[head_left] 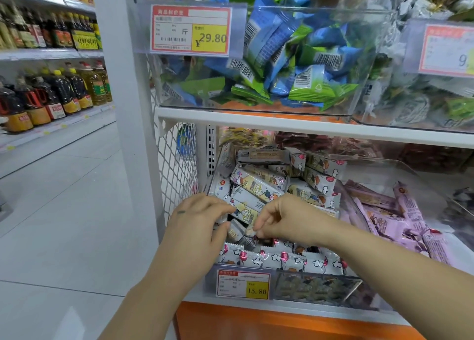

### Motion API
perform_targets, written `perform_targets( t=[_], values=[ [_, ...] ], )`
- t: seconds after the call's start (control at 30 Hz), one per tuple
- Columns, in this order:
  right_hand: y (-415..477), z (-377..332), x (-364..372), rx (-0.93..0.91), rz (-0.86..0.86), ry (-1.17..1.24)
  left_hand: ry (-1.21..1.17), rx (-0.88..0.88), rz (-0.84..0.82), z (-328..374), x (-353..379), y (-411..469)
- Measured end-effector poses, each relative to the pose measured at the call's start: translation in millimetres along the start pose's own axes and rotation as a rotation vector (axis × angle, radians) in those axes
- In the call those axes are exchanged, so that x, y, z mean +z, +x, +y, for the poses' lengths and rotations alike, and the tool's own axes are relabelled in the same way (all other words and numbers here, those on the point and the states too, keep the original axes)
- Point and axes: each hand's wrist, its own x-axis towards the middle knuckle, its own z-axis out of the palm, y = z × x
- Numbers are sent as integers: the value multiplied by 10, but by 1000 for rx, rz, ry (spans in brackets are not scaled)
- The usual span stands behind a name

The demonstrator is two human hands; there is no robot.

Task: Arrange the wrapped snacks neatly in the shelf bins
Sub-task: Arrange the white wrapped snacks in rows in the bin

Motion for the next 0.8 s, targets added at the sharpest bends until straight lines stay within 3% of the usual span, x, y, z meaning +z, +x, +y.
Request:
perform_targets(
  t=[0.27, 0.57, 0.8],
  values=[
    [-102, 50, 36, -123, 100, 21, 196, -32, -177, 86, 14, 140],
    [-233, 62, -83, -150, 174, 182, -24, -38, 77, 88, 37, 191],
    [-234, 83, -126, -155, 194, -17, -159, -105, 68, 189, -16, 201]
  ],
)
